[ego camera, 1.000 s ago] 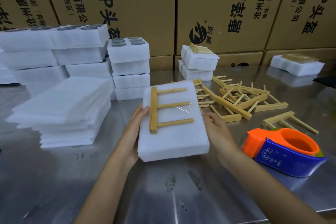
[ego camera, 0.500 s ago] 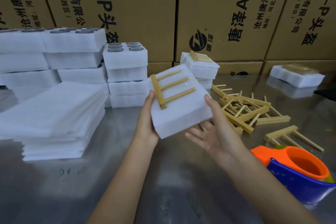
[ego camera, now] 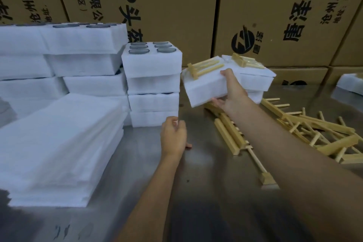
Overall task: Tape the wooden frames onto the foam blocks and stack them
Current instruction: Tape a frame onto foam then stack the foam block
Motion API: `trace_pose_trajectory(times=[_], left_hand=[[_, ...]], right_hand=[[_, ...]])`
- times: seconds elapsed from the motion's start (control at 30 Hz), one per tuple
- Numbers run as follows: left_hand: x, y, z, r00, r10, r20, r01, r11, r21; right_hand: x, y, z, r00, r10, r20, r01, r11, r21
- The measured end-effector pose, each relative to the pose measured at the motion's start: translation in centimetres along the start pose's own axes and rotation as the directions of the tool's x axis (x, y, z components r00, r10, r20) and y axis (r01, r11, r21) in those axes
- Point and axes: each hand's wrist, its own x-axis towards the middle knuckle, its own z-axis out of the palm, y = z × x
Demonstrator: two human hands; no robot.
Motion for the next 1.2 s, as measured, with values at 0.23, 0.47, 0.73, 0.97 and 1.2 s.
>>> trace_pose_trajectory(times=[0.23,0.47,0.73,0.97,1.2], left_hand=[[2.4,-0.6,2.1,0.988,0.155,-0.016,-0.141,0.935,0.325],[3.4,-0.8,2.7,0.988,0.135,-0.075,-0.106,0.947,0.302],[3.4,-0.6,2.6,0.987,0.141,-0.080,-0.110,0.944,0.310],[2.8,0.2,2.2,0.996,0.049,-0.077,-0.036,0.986,0.162],[0.9,1.1,0.1,0.991,-0.110,-0.075,0.089,0.966,-0.243]], right_hand=[[9.5,0.7,4.5,0.991,0.131,0.029,-0.128,0.986,-0.105],[15.3,2.4,2.6,0.974,0.226,0.022,-0.212,0.939,-0.271],[14.0,2.2,1.9,0.999,-0.023,0.029,0.036,0.593,-0.804],[4.9,-1.9,7.6,0.921,-0.126,0.367,0.371,0.567,-0.735],[-0.6,-1.2,13.5,0.950,0.055,0.306,0.217,0.589,-0.778]])
